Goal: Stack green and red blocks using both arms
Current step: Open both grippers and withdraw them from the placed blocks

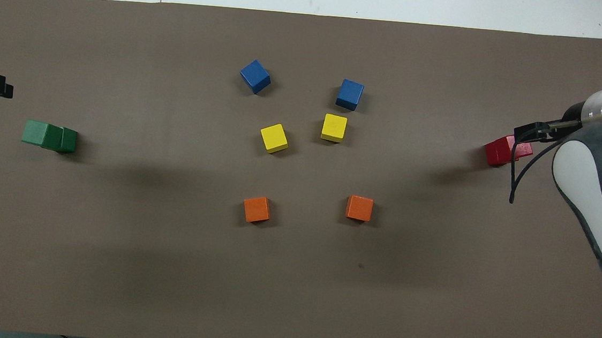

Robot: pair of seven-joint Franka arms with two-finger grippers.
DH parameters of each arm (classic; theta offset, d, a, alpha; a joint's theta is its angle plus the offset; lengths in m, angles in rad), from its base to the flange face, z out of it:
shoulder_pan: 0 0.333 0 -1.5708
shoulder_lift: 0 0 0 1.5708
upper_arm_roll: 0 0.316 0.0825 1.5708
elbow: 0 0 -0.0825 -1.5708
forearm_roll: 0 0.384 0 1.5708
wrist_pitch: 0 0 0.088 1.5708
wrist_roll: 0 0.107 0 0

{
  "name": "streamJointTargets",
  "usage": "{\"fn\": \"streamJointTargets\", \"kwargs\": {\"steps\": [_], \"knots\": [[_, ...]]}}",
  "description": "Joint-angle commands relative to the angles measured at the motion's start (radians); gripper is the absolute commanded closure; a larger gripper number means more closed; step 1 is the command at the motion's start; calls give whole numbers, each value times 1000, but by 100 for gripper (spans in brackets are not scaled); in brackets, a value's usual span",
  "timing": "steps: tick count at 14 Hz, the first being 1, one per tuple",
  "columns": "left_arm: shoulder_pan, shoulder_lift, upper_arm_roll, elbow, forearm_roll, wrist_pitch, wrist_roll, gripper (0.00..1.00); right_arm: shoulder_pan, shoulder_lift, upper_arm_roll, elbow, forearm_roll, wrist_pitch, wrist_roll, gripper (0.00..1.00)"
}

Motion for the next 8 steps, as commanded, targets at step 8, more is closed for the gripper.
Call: {"fn": "streamJointTargets", "kwargs": {"steps": [8], "knots": [[-66,-95,6,38,13,-274,-132,0,19,-272,50,58,5,-444,165,0]]}}
